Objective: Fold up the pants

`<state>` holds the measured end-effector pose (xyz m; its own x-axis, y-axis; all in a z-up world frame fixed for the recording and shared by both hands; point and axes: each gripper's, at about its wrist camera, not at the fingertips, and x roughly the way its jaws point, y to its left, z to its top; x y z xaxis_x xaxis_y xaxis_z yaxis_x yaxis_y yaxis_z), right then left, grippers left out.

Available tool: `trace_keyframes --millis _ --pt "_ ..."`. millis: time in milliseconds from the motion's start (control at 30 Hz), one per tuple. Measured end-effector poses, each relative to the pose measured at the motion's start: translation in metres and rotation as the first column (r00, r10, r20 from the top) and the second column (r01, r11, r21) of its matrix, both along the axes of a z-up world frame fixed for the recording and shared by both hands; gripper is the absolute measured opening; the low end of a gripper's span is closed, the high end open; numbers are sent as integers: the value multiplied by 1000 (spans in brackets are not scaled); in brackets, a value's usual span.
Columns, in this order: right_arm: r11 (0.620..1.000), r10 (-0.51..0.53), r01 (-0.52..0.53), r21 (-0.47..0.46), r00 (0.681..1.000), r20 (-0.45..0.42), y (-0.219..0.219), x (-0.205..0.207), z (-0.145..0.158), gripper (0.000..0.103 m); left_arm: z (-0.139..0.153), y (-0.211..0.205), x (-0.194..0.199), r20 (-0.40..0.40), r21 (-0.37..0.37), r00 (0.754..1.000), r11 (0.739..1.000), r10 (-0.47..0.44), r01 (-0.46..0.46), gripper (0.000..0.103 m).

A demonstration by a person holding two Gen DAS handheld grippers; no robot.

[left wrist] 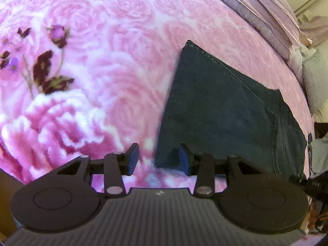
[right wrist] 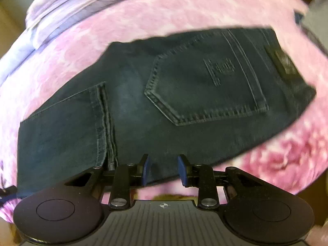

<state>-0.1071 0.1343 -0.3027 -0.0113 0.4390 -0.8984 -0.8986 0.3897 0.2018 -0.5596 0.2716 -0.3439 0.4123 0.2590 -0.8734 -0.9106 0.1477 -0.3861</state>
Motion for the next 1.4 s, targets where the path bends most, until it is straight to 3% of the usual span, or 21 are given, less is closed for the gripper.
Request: trace_keyframes --millis 133,267,333,500,600,700,767,867,1067,1267,1333,1400 --pt "985 174 -174 -8 976 135 10 -42 3 27 -5 -7 -2 -39 -11 997 998 -63 63 33" --pt "979 205 -205 -15 972 114 14 -66 2 27 8 -12 0 -61 34 996 997 -69 71 31" --pt "960 277 -280 -1 950 147 17 -76 7 27 18 -19 -5 -52 59 998 998 -34 37 31" --pt "844 489 -536 18 783 384 11 -114 10 28 29 -44 -21 -113 106 992 993 58 -46 31" --pt "762 575 -647 9 683 450 3 -147 4 28 32 -50 -36 -121 121 989 990 87 -73 31" --pt "683 635 -730 17 604 482 -7 -188 0 29 32 -44 -52 -114 113 991 992 67 -54 31" --pt "624 670 -781 15 545 504 -13 -225 -7 36 31 -36 -63 -109 124 993 992 35 -22 32" --pt "549 679 -836 11 454 576 -21 -281 -27 51 28 -22 -87 -89 128 996 992 11 0 32" --pt "438 683 -895 -87 268 680 -23 -355 -74 52 20 7 -139 -75 144 997 989 -2 12 32" --pt "339 576 -919 -203 32 817 -24 -401 -111 49 7 22 -164 -43 137 999 991 9 -3 32" --pt "342 555 -915 -215 12 832 -17 -406 -119 45 3 22 -165 -26 133 1000 991 15 -11 32" --pt "354 544 -912 -207 20 839 -10 -411 -125 33 2 22 -164 -23 137 1000 991 14 -10 32"
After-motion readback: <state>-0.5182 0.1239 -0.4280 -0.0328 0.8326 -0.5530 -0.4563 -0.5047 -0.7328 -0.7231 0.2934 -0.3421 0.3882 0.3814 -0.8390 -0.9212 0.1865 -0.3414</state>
